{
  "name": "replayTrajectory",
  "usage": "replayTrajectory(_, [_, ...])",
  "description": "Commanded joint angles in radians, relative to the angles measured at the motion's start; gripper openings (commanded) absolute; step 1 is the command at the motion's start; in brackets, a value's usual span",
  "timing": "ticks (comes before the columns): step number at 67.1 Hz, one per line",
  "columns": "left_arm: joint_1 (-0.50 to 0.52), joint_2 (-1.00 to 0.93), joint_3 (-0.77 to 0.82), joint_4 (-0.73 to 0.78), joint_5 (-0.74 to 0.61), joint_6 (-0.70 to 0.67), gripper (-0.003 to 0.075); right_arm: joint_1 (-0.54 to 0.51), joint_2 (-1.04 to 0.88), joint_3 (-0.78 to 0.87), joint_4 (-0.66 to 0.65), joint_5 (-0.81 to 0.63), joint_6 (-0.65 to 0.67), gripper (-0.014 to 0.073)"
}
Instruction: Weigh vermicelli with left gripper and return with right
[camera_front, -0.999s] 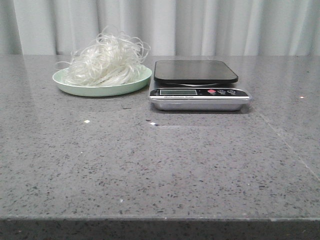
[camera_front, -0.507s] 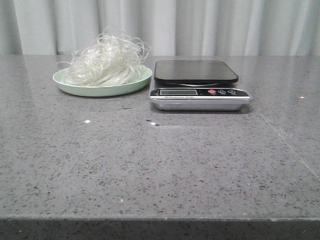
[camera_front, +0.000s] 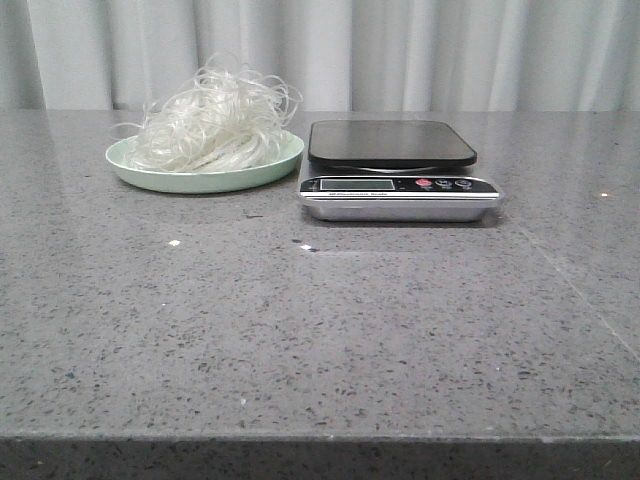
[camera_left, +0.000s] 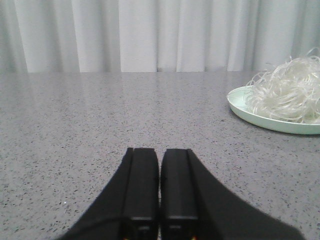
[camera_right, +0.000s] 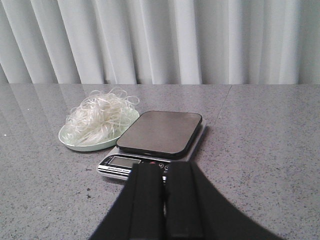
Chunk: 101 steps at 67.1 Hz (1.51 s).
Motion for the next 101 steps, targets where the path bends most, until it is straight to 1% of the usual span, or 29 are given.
replayTrajectory(1, [-0.006,-0.022,0.008,0.0,-0.087,-0.009,0.0134,-0.003,0.01,-0.024,0.014,-0.07,0.0,0.016])
replayTrajectory(46, [-0.006,-0.022,0.008,0.0,-0.087,-0.009,0.0134,-0.003,0.01,-0.021,0.011,-0.075,-0.001,0.016])
replayTrajectory(47, [-0.006,-0.022,0.008,0.0,-0.087,-0.009,0.0134,-0.005,0.009,-0.017,-0.015,-0.082,-0.002,0.016])
replayTrajectory(48, [-0.006,-0.022,0.008,0.0,-0.087,-0.009,0.0134,-0.006,0.008,-0.017,-0.015,-0.085,-0.002,0.016])
replayTrajectory(49, [-0.006,-0.022,0.008,0.0,-0.087,-0.009,0.0134,-0.011,0.006,-0.012,-0.063,-0.095,-0.002,0.016])
replayTrajectory(50, [-0.006,-0.022,0.008,0.0,-0.087,-0.009,0.0134,-0.011,0.006,-0.012,-0.063,-0.095,-0.002,0.016])
replayTrajectory(51, [-0.006,-0.022,0.008,0.0,-0.087,-0.009,0.0134,-0.025,0.002,-0.007,-0.11,-0.11,-0.002,0.016])
replayTrajectory(52, [-0.006,-0.022,0.008,0.0,-0.087,-0.009,0.0134,-0.025,0.002,-0.007,-0.11,-0.11,-0.002,0.016])
replayTrajectory(53, [-0.006,-0.022,0.008,0.0,-0.087,-0.009,0.0134,-0.042,0.001,-0.001,-0.146,-0.117,-0.002,0.016])
replayTrajectory(56, [-0.006,-0.022,0.008,0.0,-0.087,-0.009,0.0134,-0.064,-0.002,0.01,-0.178,-0.127,-0.002,0.016])
replayTrajectory(57, [-0.006,-0.022,0.008,0.0,-0.087,-0.009,0.0134,-0.089,-0.005,0.023,-0.192,-0.143,-0.002,0.016])
replayTrajectory(58, [-0.006,-0.022,0.008,0.0,-0.087,-0.009,0.0134,-0.089,-0.005,0.023,-0.192,-0.143,-0.002,0.016])
replayTrajectory(63, [-0.006,-0.021,0.008,0.0,-0.087,-0.009,0.0134,-0.185,-0.009,0.073,-0.198,-0.201,-0.002,0.016])
replayTrajectory(64, [-0.006,-0.021,0.008,0.0,-0.087,-0.009,0.0134,-0.185,-0.009,0.077,-0.198,-0.201,-0.002,0.016])
replayTrajectory(69, [-0.006,-0.021,0.008,0.0,-0.087,-0.009,0.0134,-0.263,-0.022,0.135,-0.202,-0.277,-0.002,0.016])
replayTrajectory(74, [-0.006,-0.021,0.008,0.0,-0.087,-0.009,0.0134,-0.3,-0.041,0.188,-0.206,-0.326,-0.002,0.016])
replayTrajectory(75, [-0.006,-0.021,0.008,0.0,-0.087,-0.009,0.0134,-0.313,-0.054,0.212,-0.211,-0.354,-0.002,0.016])
replayTrajectory(86, [-0.006,-0.021,0.008,0.0,-0.087,-0.009,0.0134,-0.305,-0.113,0.332,-0.235,-0.464,-0.002,0.016])
replayTrajectory(92, [-0.006,-0.021,0.008,0.0,-0.087,-0.009,0.0134,-0.286,-0.151,0.409,-0.265,-0.552,-0.002,0.016])
replayTrajectory(95, [-0.006,-0.021,0.008,0.0,-0.087,-0.009,0.0134,-0.277,-0.152,0.403,-0.295,-0.532,-0.002,0.016])
replayTrajectory(101, [-0.006,-0.021,0.008,0.0,-0.087,-0.009,0.0134,-0.275,-0.152,0.405,-0.321,-0.537,-0.002,0.016])
